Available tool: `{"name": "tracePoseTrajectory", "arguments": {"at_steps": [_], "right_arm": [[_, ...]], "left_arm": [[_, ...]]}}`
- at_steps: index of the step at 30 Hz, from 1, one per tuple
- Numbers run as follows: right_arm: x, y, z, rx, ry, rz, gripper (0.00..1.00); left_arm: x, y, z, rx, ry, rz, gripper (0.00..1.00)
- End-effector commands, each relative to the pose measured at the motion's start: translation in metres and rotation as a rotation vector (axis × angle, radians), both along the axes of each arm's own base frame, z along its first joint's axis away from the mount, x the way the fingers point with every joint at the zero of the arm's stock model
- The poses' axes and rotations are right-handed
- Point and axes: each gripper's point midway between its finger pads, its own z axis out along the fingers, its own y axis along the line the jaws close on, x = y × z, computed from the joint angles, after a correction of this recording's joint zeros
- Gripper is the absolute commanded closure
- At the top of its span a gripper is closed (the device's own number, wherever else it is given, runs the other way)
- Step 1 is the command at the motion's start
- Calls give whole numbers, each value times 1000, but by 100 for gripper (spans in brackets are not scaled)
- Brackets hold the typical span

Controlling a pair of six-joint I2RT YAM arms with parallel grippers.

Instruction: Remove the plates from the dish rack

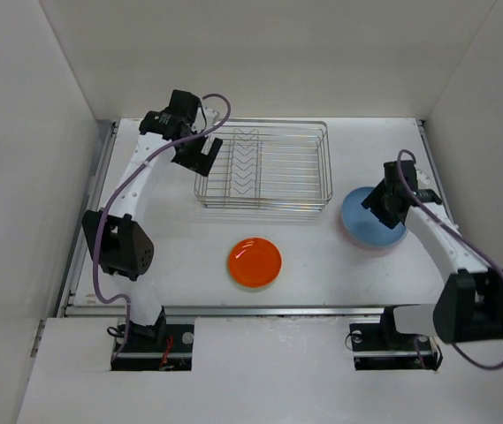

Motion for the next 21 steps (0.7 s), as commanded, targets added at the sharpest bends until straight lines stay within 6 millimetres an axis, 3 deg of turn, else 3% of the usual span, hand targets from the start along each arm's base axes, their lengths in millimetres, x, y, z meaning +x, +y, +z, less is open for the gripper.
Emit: {"name": "tracePoseTrajectory", "arguments": {"at_steps": [1,7,14,21], "right_arm": [[35,10,-9,-17,26,142,39],[42,8,-32,-78,94,131,42],[30,-1,-58,-127,170,99,42],[31,0,-77,-117,213,85,41]], "left_arm": [[-13,6,23,-3,-51,8,0],[-19,10,16,12,-32,13,0],[-19,15,13,23,-25,27,0],[-18,18,13,18,-25,44,0]]}}
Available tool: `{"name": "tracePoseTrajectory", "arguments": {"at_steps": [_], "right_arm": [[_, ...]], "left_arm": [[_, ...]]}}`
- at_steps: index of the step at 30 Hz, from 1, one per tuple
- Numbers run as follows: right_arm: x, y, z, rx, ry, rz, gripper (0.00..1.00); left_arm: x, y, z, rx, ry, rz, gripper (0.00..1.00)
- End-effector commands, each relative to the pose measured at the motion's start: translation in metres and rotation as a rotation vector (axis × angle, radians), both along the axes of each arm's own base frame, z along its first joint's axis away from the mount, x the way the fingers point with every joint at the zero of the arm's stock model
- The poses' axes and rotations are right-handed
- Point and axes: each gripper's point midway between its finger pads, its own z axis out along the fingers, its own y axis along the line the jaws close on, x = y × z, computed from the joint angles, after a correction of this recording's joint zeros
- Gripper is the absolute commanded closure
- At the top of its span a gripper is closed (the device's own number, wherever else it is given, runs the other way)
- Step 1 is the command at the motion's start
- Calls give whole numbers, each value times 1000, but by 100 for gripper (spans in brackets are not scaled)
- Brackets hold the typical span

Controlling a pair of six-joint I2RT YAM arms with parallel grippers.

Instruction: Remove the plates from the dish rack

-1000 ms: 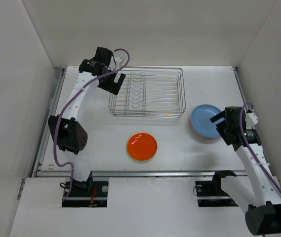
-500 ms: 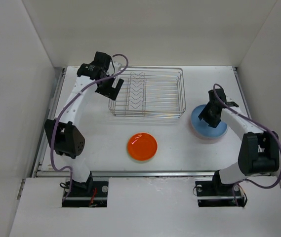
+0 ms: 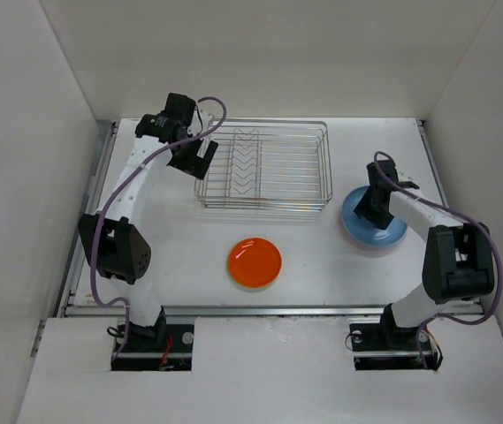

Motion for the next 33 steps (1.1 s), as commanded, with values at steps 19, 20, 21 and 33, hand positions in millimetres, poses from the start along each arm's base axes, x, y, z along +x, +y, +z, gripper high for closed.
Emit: {"name": "tracePoseTrajectory", "arguments": {"at_steps": [19,20,21,33], "right_arm": [[1,3,158,-25,-366,7,31],[-6,-6,192,-54,-450,-15,24],[-10,-12,190,-80,-435,-31,19],[-121,-70,329,-263,-737,-185,0]], "left_arm": [[-9,24,44,28,-110,71,0],[-9,30,57,33,-163,105,0],[-12,39,59,51,-170,141,0],[-37,165,90,200,-429,762,0]]}}
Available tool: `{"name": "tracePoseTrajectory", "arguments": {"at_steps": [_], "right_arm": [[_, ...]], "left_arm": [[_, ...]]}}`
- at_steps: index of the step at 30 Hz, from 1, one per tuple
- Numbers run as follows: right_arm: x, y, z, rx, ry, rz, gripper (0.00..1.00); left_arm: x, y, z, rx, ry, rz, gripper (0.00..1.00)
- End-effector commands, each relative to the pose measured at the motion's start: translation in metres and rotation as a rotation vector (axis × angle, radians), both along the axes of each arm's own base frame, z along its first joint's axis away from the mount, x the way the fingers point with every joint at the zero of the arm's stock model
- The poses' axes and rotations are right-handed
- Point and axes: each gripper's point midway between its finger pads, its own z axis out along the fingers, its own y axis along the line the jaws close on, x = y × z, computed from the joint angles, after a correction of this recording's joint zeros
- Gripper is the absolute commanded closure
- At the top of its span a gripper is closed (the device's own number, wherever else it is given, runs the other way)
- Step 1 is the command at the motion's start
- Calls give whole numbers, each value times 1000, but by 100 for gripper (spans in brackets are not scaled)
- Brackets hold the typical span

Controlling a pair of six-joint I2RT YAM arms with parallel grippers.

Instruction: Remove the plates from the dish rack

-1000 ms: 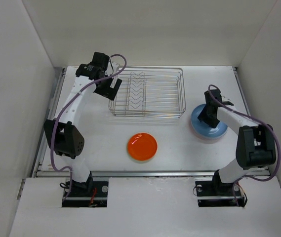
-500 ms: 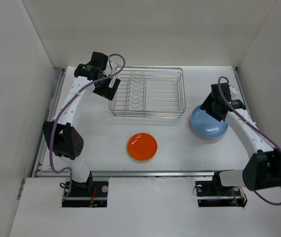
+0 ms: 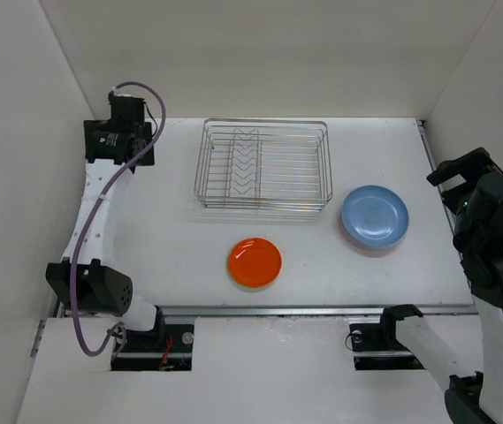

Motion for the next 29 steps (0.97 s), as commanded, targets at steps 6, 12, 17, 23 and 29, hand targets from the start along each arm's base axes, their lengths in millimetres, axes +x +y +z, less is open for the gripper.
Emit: {"name": "tracePoseTrajectory", "arguments": {"at_steps": [6,12,17,23,29], "right_arm": [[-27,-11,-27,-76,198,-27,0],[-40,-8,-29,-78,190,12,0],[-60,-9,-25,-78,163,24,0],[-79,-10,-27,-74,149,33,0],[-88,-10,-21,-68,120,41,0]], "left_arm": [[-24,46,-2,-79,-106,232,0],[-29,42,-7,-96,-104,216,0],[-31,37,-5,-122,-113,192,0],[-32,33,-7,-138,-111,177,0],[-32,29,-2,-160,-127,155,0]]}}
